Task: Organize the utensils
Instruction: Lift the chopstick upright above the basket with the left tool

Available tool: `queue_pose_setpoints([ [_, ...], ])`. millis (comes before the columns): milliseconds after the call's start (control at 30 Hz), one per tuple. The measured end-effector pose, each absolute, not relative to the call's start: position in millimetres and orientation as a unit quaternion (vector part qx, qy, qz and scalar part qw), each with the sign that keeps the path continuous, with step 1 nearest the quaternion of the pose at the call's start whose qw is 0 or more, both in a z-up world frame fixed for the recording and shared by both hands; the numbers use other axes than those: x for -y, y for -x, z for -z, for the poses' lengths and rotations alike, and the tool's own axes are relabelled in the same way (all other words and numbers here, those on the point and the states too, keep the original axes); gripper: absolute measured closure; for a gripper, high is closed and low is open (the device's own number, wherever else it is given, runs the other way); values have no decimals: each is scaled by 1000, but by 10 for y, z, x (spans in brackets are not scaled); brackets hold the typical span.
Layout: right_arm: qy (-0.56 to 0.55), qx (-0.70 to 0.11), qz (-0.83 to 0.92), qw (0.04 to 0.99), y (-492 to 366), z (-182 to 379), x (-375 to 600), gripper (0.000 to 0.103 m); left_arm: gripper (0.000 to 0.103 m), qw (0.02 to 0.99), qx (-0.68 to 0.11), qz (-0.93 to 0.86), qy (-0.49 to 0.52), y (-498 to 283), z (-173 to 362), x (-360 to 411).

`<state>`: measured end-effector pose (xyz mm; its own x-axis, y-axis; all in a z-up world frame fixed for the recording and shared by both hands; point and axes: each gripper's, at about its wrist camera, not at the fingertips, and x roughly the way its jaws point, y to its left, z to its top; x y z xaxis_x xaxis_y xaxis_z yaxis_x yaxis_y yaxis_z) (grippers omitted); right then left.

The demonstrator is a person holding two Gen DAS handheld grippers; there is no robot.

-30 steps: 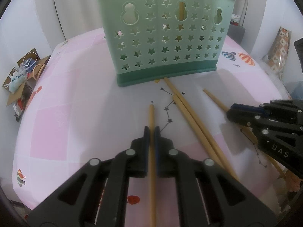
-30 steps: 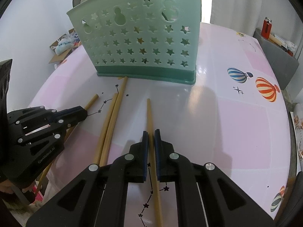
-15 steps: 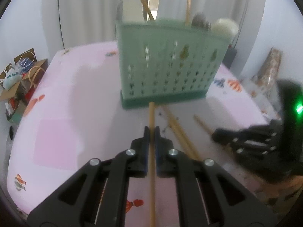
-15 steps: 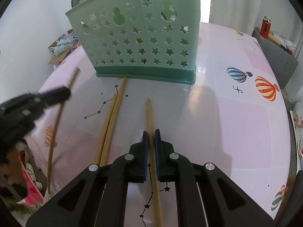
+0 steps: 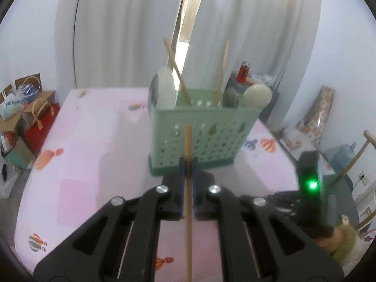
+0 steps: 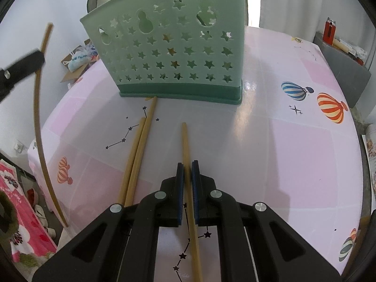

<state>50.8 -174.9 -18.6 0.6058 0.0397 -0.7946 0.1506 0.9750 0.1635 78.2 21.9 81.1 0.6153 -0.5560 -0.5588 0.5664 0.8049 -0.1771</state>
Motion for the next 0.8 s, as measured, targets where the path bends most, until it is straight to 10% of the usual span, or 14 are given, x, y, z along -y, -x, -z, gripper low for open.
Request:
queue_pose_setpoints([
  [800,-118,-441,26,889,-526,187,1763,96,99,938,-9,343,42,-995,-2462,265],
])
